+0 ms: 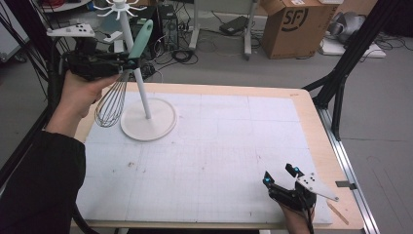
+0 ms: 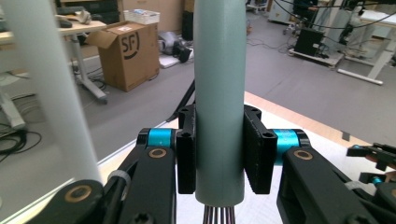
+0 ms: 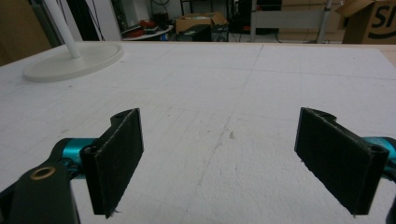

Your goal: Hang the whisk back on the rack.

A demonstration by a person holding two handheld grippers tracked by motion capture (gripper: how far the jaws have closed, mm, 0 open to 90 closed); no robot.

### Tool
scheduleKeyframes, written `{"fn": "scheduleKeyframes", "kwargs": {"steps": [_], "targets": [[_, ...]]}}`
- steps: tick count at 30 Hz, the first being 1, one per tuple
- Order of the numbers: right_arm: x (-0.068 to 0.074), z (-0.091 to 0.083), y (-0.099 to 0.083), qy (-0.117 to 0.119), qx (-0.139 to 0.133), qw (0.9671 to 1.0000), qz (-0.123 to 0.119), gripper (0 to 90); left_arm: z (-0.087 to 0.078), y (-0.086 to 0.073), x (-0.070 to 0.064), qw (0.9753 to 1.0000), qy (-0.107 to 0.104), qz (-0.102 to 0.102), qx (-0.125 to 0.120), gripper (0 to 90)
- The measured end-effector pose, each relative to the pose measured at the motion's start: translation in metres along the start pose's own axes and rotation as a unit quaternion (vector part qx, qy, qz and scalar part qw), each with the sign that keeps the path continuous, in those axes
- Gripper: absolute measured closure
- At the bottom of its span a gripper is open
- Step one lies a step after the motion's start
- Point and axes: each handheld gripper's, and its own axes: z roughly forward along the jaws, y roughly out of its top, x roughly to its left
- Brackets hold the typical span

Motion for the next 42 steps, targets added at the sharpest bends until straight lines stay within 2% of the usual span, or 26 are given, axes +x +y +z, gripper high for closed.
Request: {"fn": "scheduleKeyframes", "kwargs": {"steps": [5,10,18,28,36,39,42], "targets": [[0.0,0.0,0.0,-0.001,0.003,1.0,0.001,14.2,-0.006,0.002,0.003,0.9999,0.001,-0.004,-0.014,69.8],[0.0,0.0,0.0,-0.002,0.002,1.0,0.0,14.2,-0.006,0.002,0.005,0.9995,0.015,-0.01,-0.027,69.8],[0.0,-0.001,0.0,-0.003,0.002,1.0,0.001,14.2,-0.009,0.002,0.009,0.9989,0.034,-0.011,-0.029,69.7],[-0.001,-0.002,0.0,-0.004,0.0,1.0,0.001,14.2,-0.008,0.0,0.015,0.9984,0.043,-0.019,-0.03,69.7],[0.0,-0.002,0.0,-0.005,-0.001,1.0,0.0,14.2,-0.004,-0.008,0.016,0.9977,0.055,-0.019,-0.034,69.5],[0.0,-0.003,0.0,-0.005,-0.002,1.0,0.0,14.3,-0.001,-0.014,0.016,0.9966,0.071,-0.01,-0.04,69.2],[-0.001,-0.004,0.0,-0.006,-0.004,1.0,0.0,14.2,0.002,-0.017,0.016,0.9964,0.075,-0.005,-0.038,68.0]]}}
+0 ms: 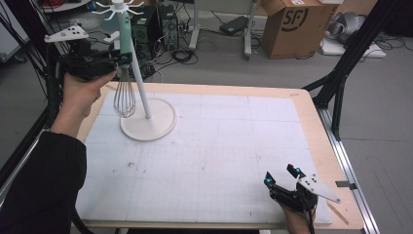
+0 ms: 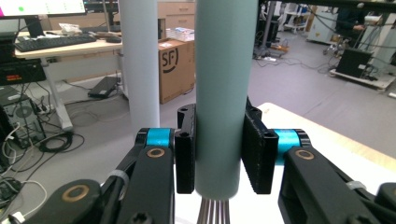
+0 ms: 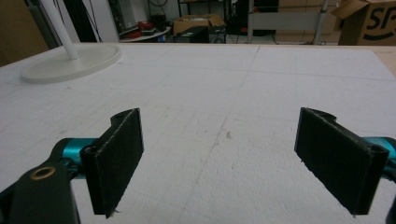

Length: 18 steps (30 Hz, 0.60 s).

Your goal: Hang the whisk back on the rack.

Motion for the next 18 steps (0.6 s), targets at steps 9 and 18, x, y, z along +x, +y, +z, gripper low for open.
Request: {"fn": "scheduleKeyframes", "kwargs": {"steps": [9,18], "targets": [[0.001,0.0,0.0,0.001,0.002,1.0,-0.001,14.3,0.005,-0.013,0.001,0.9998,-0.009,0.006,-0.019,67.1],[0.002,0.0,0.0,0.002,0.003,1.0,-0.004,14.2,0.004,-0.04,-0.009,0.9977,-0.057,0.005,-0.035,50.4]]}}
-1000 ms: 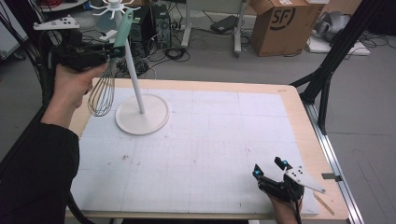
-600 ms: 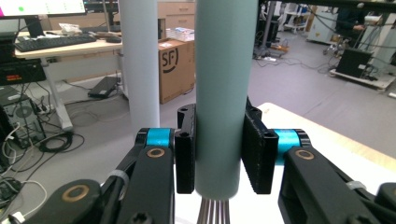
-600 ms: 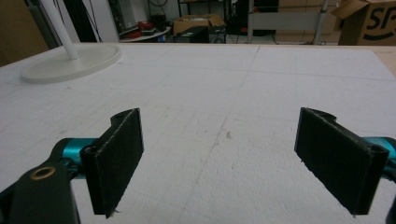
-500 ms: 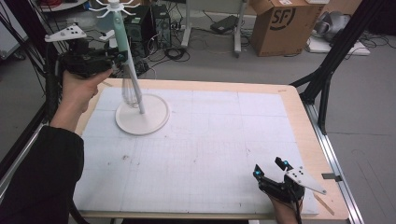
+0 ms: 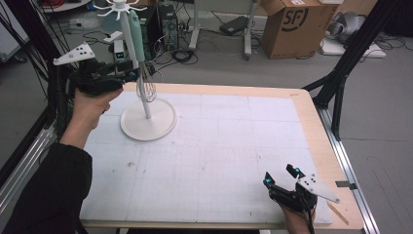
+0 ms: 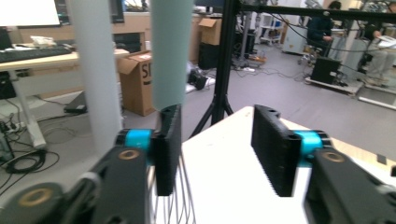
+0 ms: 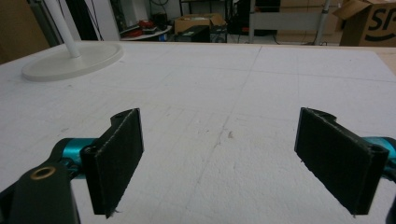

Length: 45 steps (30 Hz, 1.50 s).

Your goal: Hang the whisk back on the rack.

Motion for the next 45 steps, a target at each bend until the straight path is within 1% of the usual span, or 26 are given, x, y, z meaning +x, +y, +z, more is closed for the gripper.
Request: {"fn": "scheduleKeyframes", "kwargs": {"steps": [2,3,5,6,9,11,14,16,20,24,26,28,29,30,31,36,38,42,45], "targets": [[0.0,0.0,0.0,0.0,0.0,1.0,0.0,14.3,0.001,-0.005,-0.002,0.9999,-0.008,-0.012,0.002,43.7],[0.0,0.0,0.0,0.0,-0.001,1.0,-0.001,14.2,0.001,-0.007,-0.003,0.9998,-0.014,-0.013,0.003,42.3],[0.001,-0.001,0.0,0.0,-0.001,1.0,-0.002,14.3,0.0,-0.012,-0.007,0.9993,-0.036,-0.012,0.0,42.3],[0.001,-0.001,0.0,0.0,0.0,1.0,0.0,14.2,0.0,-0.015,-0.009,0.9991,-0.041,-0.01,-0.001,42.1],[0.001,-0.001,0.0,-0.002,0.0,1.0,-0.004,14.2,0.0,-0.022,-0.015,0.9991,-0.041,-0.008,0.005,34.9],[0.001,-0.001,0.0,-0.002,0.001,1.0,-0.004,14.3,-0.001,-0.027,-0.018,0.9991,-0.04,-0.008,0.005,27.9],[0.001,0.0,0.0,-0.002,-0.001,1.0,-0.008,14.2,-0.003,-0.036,-0.022,0.9991,-0.041,-0.009,0.004,24.3],[0.002,-0.001,0.0,-0.003,0.0,1.0,-0.006,14.2,-0.005,-0.042,-0.025,0.9992,-0.039,-0.004,0.005,23.7],[0.004,-0.002,0.0,-0.003,0.002,1.0,-0.006,14.2,-0.008,-0.058,-0.03,0.9991,-0.043,-0.006,0.004,23.5],[0.004,-0.001,0.0,-0.005,0.002,0.9999,-0.011,14.3,-0.015,-0.076,-0.035,0.9989,-0.044,-0.015,-0.004,23.5],[0.004,-0.001,0.0,-0.005,0.002,0.9999,-0.011,14.3,-0.018,-0.086,-0.036,0.9988,-0.043,-0.023,-0.009,23.5],[0.004,-0.001,0.0,-0.006,0.004,0.9999,-0.012,14.3,-0.022,-0.096,-0.038,0.9987,-0.043,-0.028,-0.008,23.4],[0.005,-0.001,0.0,-0.006,0.005,0.9999,-0.01,14.3,-0.024,-0.102,-0.04,0.9984,-0.044,-0.035,-0.009,23.4],[0.005,-0.001,0.0,-0.006,0.005,0.9999,-0.01,14.3,-0.026,-0.107,-0.041,0.9983,-0.045,-0.036,-0.007,23.4],[0.005,-0.001,0.0,-0.006,0.005,0.9999,-0.011,14.3,-0.028,-0.113,-0.043,0.9981,-0.045,-0.041,-0.01,23.4],[0.005,-0.001,-0.001,-0.007,0.007,0.9998,-0.016,14.3,-0.038,-0.138,-0.053,0.9976,-0.046,-0.048,-0.018,23.3],[0.006,0.0,-0.001,-0.008,0.007,0.9998,-0.015,14.2,-0.04,-0.144,-0.057,0.9975,-0.051,-0.045,-0.018,23.3],[0.007,0.001,-0.001,-0.006,0.01,0.9998,-0.017,14.2,-0.043,-0.153,-0.067,0.9978,-0.054,-0.035,-0.018,23.2],[0.008,0.002,-0.001,-0.001,0.01,0.9998,-0.019,14.2,-0.044,-0.158,-0.074,0.9981,-0.055,-0.027,-0.009,23.0]]}}
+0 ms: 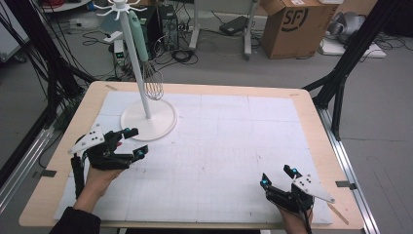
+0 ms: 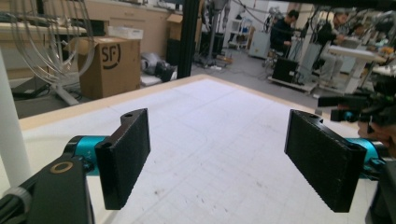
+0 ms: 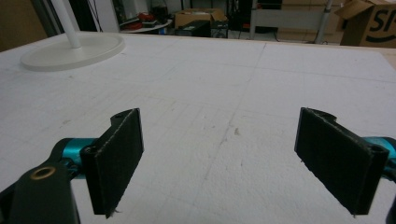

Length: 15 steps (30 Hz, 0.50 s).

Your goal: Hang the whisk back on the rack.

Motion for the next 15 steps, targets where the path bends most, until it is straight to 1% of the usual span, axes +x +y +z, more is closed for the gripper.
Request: {"fn": "scheduleKeyframes", "kwargs": {"steps": [5,6,7,8,10,12,14,15], "targets": [[0.001,0.003,0.0,0.009,0.001,1.0,0.001,14.2,-0.003,-0.013,-0.008,0.9999,0.009,0.006,0.011,22.6],[0.002,0.003,0.001,0.012,0.003,0.9999,0.006,14.2,-0.004,-0.017,-0.009,0.9999,0.012,0.003,0.008,22.5],[0.002,0.004,0.001,0.014,0.002,0.9999,0.005,14.2,-0.005,-0.021,-0.01,0.9999,0.014,0.002,0.009,22.5],[0.002,0.005,0.001,0.014,0.001,0.9999,0.003,14.2,-0.006,-0.025,-0.011,0.9998,0.015,0.002,0.013,22.5],[0.003,0.005,0.001,0.016,0.002,0.9998,0.007,14.2,-0.007,-0.03,-0.013,0.9995,0.018,0.006,0.024,22.4],[0.004,0.005,0.001,0.018,0.002,0.9998,0.003,14.2,-0.009,-0.034,-0.015,0.9993,0.016,0.004,0.032,22.4],[0.004,0.004,0.002,0.017,0.0,0.9998,0.003,14.2,-0.011,-0.039,-0.019,0.9987,0.016,0.01,0.047,22.3],[0.005,0.004,0.002,0.018,0.0,0.9998,0.004,14.2,-0.011,-0.041,-0.02,0.9985,0.018,0.01,0.051,22.0]]}}
